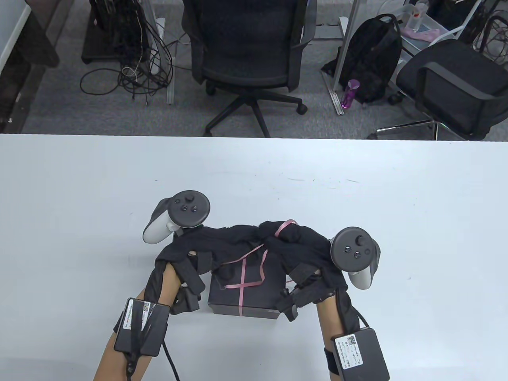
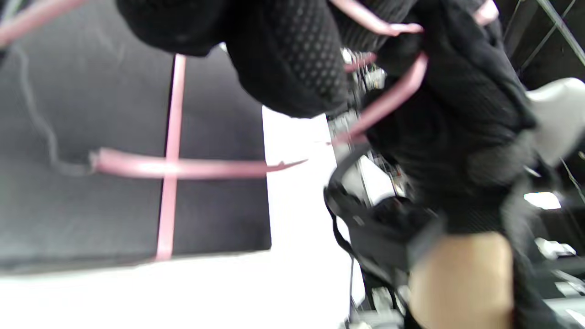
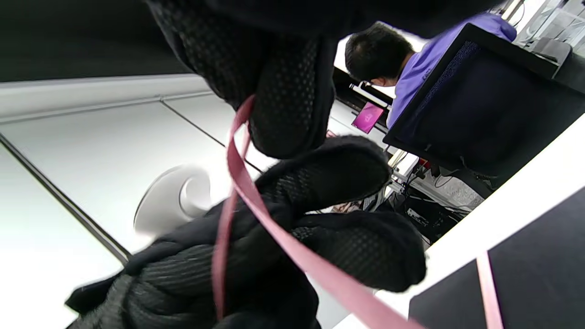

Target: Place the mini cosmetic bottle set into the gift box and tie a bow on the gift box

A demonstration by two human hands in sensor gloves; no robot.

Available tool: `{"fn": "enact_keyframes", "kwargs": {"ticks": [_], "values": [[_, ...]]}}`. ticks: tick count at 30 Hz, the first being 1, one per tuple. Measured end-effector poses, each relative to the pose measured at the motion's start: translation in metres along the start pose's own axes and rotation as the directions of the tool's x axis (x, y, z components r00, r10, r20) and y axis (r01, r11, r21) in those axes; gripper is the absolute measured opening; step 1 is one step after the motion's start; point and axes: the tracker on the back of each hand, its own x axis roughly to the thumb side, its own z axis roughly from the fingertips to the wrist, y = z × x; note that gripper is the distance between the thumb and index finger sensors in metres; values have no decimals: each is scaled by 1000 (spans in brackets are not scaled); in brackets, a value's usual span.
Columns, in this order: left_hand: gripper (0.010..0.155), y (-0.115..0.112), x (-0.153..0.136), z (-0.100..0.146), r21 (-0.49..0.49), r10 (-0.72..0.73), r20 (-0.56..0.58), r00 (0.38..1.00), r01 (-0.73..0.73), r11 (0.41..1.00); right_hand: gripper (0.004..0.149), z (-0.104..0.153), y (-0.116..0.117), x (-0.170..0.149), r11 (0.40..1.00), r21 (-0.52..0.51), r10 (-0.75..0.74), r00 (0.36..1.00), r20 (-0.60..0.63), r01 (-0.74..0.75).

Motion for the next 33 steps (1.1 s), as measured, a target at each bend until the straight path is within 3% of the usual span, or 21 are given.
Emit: {"fn": "enact_keyframes", "kwargs": {"ticks": [7,14,20,25,28,30,33], "values": [[84,5,-10,6,24,18,0,1000,-18,1000,36,-4,19,5,994,-38,106,993,49,-104],[90,-2,-18,2,21,-9,-37,999,9,1000,36,-9,35,12,982,-72,179,981,77,-174],[73,-9,-24,1,63,62,-38,997,-59,996,36,-8,39,6,982,-129,148,987,55,-140],[64,-18,-27,2,177,99,10,995,-99,979,36,-5,42,2,975,-193,123,992,34,-114],[45,-21,-28,2,250,96,29,995,-100,963,36,-4,42,0,979,-189,88,996,29,-81],[45,-23,-27,4,252,67,41,997,-76,965,36,-4,41,0,980,-186,80,996,33,-72],[44,-25,-21,12,339,-73,39,997,56,939,38,-2,36,2,982,-178,70,997,34,-63]]}}
